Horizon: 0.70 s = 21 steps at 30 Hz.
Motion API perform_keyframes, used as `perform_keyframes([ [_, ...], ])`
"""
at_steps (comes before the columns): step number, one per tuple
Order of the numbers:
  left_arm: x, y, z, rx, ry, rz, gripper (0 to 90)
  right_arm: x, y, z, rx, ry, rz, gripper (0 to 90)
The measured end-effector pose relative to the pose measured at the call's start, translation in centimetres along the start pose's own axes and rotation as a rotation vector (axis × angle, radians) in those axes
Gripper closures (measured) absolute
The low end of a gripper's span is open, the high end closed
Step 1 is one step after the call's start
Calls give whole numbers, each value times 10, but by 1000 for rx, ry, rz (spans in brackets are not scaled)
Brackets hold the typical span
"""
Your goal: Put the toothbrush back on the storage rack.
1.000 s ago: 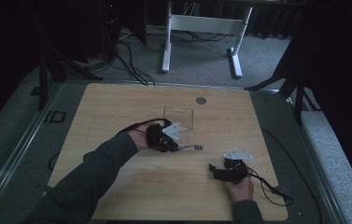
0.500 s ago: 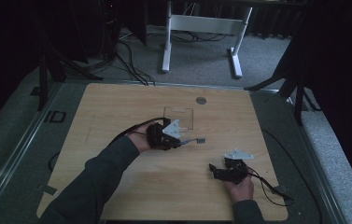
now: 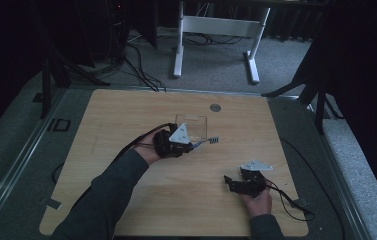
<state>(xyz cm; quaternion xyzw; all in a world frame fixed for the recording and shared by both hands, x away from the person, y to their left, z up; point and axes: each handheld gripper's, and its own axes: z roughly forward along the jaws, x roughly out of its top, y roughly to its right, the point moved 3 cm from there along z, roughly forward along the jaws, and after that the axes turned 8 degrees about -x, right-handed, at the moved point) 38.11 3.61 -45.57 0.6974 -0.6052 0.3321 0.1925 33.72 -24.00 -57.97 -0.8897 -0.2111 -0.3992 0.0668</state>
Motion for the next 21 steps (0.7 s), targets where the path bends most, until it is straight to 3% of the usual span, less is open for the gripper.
perform_keyframes([
  [9,2,-2,-6,57,19,-26,818,0,2,0,14,3,17,223],
  [21,8,-2,-10,152,59,-27,818,0,1,-1,11,2,17,223],
])
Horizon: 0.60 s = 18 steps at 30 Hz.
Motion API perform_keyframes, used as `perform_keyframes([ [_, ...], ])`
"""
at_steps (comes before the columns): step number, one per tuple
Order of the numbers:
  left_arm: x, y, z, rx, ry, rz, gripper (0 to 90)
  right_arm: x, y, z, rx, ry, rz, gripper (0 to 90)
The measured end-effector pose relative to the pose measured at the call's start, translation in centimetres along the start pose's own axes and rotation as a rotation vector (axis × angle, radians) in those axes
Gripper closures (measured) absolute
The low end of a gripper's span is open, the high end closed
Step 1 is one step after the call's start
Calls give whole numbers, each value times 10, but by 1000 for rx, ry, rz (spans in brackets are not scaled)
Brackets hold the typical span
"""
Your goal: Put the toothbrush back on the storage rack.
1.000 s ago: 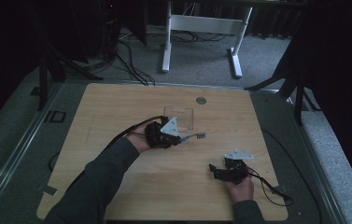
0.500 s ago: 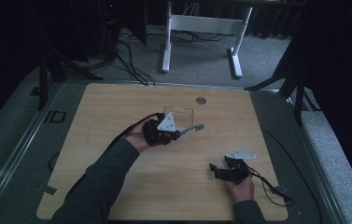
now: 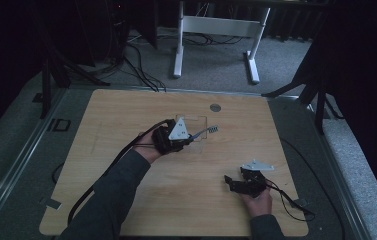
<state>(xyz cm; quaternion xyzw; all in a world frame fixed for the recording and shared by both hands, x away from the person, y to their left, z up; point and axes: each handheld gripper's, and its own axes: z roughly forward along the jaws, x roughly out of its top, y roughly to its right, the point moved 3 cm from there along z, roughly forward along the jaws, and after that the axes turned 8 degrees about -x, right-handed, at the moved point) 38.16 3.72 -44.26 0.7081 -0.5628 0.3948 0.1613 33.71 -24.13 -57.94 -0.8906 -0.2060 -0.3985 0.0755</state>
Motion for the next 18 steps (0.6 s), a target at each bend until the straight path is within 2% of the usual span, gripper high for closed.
perform_keyframes([
  [6,5,2,-1,35,44,-12,818,0,0,0,-1,-1,1,223],
  [10,7,2,-1,64,46,-6,818,0,0,0,-1,-1,1,223],
  [18,9,-1,-5,98,75,-33,818,0,0,0,-1,0,0,223],
])
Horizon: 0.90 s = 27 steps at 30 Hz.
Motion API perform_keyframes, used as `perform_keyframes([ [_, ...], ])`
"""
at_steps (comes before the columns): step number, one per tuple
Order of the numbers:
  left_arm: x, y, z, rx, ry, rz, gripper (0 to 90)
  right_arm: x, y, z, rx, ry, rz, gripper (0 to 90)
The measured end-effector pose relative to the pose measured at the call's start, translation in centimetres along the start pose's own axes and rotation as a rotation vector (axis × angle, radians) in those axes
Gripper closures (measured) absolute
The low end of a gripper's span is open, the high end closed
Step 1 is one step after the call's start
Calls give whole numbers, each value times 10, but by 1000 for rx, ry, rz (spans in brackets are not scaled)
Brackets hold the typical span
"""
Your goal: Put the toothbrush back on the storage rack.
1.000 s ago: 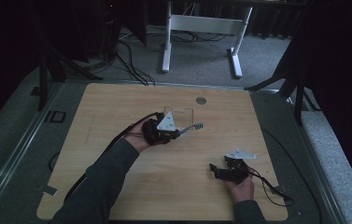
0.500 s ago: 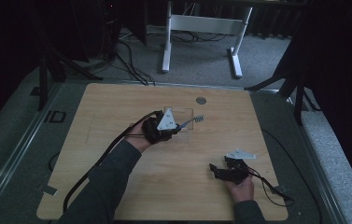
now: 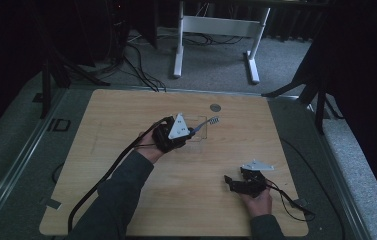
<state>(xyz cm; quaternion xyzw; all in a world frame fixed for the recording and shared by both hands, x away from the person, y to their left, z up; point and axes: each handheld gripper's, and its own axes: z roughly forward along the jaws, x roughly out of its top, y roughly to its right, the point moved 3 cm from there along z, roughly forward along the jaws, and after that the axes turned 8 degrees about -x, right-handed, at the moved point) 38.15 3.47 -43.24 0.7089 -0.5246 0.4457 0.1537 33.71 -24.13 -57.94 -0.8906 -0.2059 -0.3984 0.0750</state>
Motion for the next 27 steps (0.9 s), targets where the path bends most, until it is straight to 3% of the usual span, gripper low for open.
perform_keyframes([
  [8,3,-1,0,21,25,-19,818,1,0,1,3,2,3,223],
  [15,0,-9,1,28,84,-84,818,1,1,1,7,3,5,223],
  [27,3,-15,1,32,130,-115,818,2,1,2,7,2,7,223],
])
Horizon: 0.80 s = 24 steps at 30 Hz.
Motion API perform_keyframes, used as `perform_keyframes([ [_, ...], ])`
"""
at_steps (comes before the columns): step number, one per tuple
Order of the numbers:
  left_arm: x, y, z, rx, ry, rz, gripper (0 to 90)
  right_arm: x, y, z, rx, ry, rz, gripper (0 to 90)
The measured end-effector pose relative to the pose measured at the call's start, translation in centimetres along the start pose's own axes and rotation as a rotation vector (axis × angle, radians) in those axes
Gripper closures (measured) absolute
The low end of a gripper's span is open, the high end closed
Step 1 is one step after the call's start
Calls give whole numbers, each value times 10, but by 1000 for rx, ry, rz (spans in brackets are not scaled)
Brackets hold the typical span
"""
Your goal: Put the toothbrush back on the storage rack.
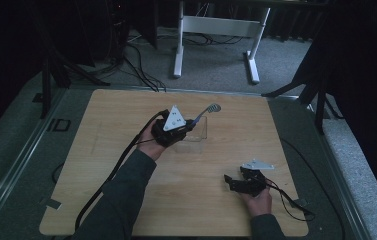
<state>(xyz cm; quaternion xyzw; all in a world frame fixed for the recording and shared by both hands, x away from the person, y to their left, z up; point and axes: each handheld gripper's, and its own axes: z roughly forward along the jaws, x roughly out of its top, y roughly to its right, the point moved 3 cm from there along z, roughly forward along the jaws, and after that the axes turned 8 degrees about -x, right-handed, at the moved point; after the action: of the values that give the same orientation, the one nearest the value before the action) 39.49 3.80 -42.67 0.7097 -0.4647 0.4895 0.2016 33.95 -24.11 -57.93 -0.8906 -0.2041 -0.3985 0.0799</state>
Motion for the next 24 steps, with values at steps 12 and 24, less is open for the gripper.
perform_keyframes([
  [12,6,-2,4,5,36,-23,818,0,0,0,1,1,1,223],
  [24,11,-3,9,14,68,-47,818,0,0,0,2,1,0,223],
])
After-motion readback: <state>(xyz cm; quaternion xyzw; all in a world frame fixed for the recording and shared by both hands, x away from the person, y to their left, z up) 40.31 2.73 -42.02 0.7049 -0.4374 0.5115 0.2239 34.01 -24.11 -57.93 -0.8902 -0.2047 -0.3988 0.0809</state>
